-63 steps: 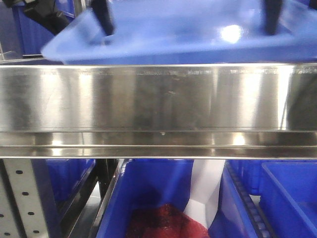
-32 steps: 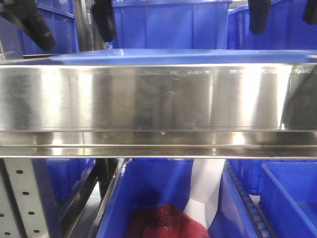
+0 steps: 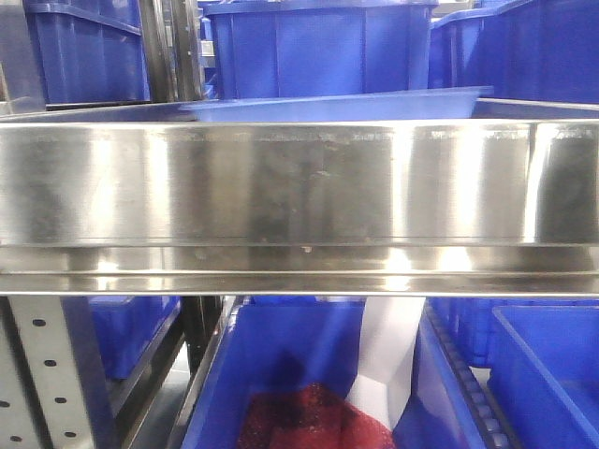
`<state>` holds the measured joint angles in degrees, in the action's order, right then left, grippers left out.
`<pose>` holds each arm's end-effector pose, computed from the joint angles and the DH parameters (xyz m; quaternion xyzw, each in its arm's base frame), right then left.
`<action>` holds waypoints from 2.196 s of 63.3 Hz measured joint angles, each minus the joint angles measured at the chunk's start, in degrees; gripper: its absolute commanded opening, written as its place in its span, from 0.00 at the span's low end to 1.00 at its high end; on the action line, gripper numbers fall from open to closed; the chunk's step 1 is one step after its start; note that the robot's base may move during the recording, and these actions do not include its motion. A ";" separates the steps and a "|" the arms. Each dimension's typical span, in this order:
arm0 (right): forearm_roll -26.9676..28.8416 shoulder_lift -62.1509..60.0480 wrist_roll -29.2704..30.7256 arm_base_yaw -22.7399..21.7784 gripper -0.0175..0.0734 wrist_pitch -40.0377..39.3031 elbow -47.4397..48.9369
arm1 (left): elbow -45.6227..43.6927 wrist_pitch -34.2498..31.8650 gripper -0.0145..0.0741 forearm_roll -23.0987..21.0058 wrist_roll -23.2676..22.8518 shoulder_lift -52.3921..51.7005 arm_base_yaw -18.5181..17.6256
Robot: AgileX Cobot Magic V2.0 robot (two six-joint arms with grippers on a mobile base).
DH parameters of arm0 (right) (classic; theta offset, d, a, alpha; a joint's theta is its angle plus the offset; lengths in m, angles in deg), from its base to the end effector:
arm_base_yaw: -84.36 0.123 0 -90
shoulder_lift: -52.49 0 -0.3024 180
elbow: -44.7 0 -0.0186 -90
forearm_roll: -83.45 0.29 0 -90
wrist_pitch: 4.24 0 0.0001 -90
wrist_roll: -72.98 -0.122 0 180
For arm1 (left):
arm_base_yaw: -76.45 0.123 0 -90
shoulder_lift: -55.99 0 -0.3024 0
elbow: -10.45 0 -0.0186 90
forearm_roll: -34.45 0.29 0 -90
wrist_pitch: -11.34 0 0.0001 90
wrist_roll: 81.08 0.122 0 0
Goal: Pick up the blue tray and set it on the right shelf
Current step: 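Lower the tray onto the shelf and open both grippers, then withdraw both grippers back from the shelf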
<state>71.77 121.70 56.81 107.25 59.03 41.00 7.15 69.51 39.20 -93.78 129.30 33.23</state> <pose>0.2372 0.0762 0.4228 -0.0626 0.9209 0.0285 0.3838 0.2063 -0.1821 0.4541 0.2407 0.8659 -0.1683 0.4049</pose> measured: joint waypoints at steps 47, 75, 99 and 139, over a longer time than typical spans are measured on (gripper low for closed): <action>1.33 -59.31 5.55 0.00 0.22 -21.78 -43.58 | 42.73 -21.01 0.11 2.03 0.00 -44.69 -2.11; 1.33 -59.58 5.55 0.00 0.22 -22.91 -45.51 | 42.87 -21.25 0.11 2.03 0.00 -45.19 -2.16; 1.33 -59.58 5.72 0.00 0.22 -22.91 -45.64 | 49.52 -22.67 0.11 -5.76 10.83 -57.26 14.29; 1.36 -59.58 5.81 0.00 0.22 -22.83 -45.64 | 82.61 -59.51 0.11 -13.71 15.64 -66.67 39.61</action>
<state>73.13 62.12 62.62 107.25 36.20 -4.63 89.76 10.00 25.49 -78.14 62.63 72.84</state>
